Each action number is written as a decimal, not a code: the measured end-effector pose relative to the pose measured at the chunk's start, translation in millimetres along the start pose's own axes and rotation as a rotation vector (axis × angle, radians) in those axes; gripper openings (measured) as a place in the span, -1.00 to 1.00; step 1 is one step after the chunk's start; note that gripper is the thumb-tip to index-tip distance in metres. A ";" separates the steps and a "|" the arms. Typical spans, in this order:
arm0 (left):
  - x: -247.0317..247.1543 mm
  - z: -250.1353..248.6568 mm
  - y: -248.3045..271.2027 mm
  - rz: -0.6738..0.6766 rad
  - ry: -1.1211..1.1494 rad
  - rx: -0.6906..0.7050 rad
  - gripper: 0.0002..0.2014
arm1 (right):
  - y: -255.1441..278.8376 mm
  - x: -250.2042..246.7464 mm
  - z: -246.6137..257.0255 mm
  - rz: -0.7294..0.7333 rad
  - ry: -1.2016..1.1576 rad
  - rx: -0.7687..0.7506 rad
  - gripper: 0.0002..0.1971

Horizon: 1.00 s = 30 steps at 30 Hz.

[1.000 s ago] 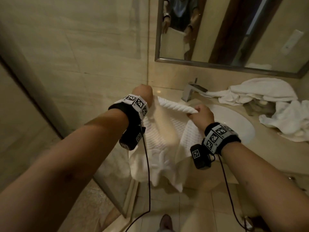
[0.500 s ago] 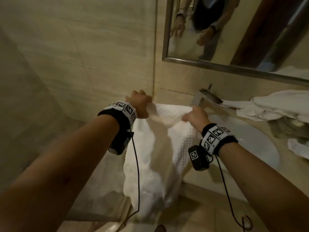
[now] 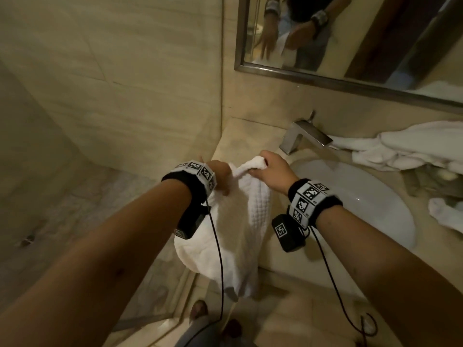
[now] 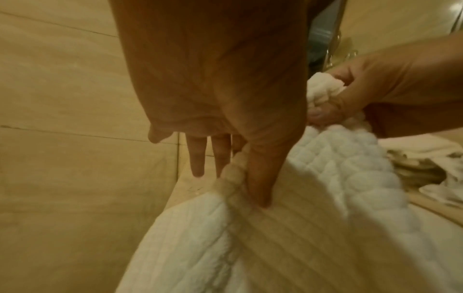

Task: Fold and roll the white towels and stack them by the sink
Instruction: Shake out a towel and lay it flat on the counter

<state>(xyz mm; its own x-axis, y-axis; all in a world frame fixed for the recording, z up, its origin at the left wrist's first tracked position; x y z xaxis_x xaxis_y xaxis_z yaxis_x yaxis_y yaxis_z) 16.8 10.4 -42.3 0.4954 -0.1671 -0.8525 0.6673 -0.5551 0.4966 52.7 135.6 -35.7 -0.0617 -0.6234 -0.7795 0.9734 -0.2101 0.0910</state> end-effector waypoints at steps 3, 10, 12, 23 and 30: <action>2.2 1.4 -0.7 -0.003 0.044 0.054 -0.62 | 5.3 -2.3 -25.2 0.032 0.121 0.057 -0.70; 1.6 -8.8 11.0 -0.043 0.242 0.107 -0.80 | 45.3 31.0 -57.2 0.493 0.151 0.220 -0.53; 3.3 -8.4 15.5 -0.032 0.260 0.130 -0.86 | 54.2 41.1 -64.4 0.577 0.338 0.226 -0.51; 39.1 11.3 47.7 0.069 0.183 0.037 -0.47 | 75.9 30.4 -13.1 0.078 0.214 0.086 -0.88; 36.7 27.3 77.0 -0.086 -0.054 0.070 -0.67 | 137.4 27.9 -18.1 0.034 0.080 0.207 -0.73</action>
<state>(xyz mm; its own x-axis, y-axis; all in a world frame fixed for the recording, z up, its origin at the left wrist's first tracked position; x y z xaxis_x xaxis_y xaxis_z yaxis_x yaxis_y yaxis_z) 71.2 -60.7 -39.9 0.4058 -0.1590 -0.9000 0.6648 -0.6244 0.4101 188.7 103.0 -56.1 -0.0038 -0.5730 -0.8195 0.9080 -0.3453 0.2372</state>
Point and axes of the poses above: each hand's wrist, its own y-axis away from the middle knuckle, its own x-axis out of the palm, z = x × y, the point moved 8 cm from there along -y, towards the middle knuckle, and after that the axes turned 12 degrees about y, right-handed, at the moved point
